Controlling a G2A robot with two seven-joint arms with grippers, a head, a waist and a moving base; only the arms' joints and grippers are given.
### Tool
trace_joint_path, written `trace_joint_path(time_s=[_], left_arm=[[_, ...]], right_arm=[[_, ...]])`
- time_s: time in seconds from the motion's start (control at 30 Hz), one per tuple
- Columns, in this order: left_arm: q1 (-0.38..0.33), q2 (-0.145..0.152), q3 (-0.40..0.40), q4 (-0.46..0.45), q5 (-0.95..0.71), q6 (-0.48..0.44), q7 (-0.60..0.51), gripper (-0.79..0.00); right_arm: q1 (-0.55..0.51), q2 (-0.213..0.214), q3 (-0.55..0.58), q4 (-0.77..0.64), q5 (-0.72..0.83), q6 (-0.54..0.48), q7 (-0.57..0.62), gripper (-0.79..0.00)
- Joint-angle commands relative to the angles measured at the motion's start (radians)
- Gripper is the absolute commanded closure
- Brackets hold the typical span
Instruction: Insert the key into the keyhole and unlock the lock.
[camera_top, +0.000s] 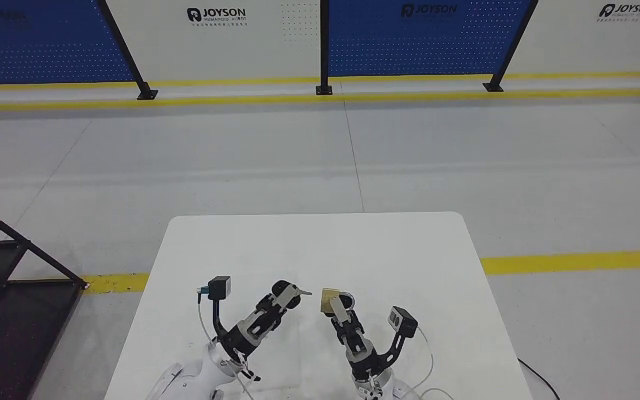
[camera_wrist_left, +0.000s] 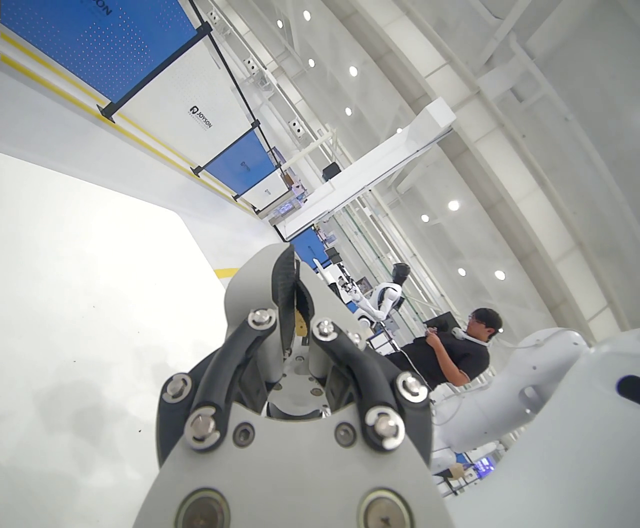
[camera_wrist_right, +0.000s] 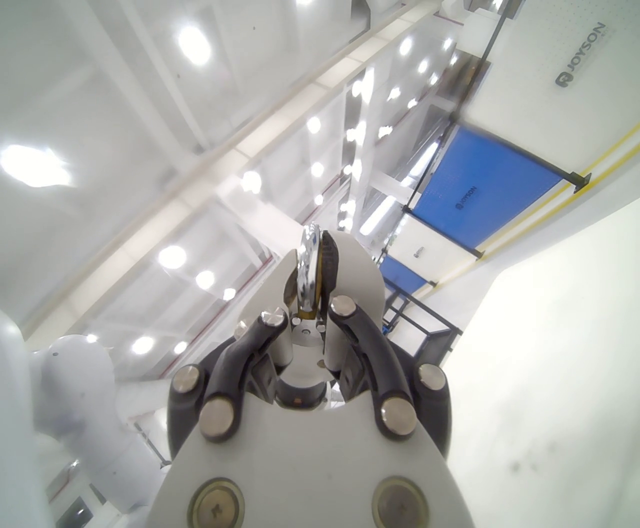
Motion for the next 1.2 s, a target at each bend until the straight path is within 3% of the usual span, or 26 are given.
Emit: trace_joint_path(time_s=[0.0, 0.2, 0.6, 1.17], left_arm=[[-0.003, -0.007, 0.004, 0.002, 0.059, 0.004, 0.093, 0.000], [-0.003, -0.030, 0.079, 0.046, 0.202, -0.044, 0.299, 0.000], [-0.025, -0.061, 0.173, 0.108, 0.372, -0.077, 0.520, 0.000], [-0.039, -0.075, 0.209, 0.129, 0.417, -0.062, 0.565, 0.000]], right_arm=[[0.000, 0.000, 0.000, 0.000, 0.000, 0.000, 0.000, 0.000], [-0.013, -0.005, 0.013, -0.033, 0.025, 0.029, -0.003, 0.000], [-0.010, -0.023, 0.022, -0.022, -0.030, 0.055, -0.061, 0.000], [-0.019, -0.029, 0.037, -0.008, -0.063, 0.037, -0.075, 0.000]])
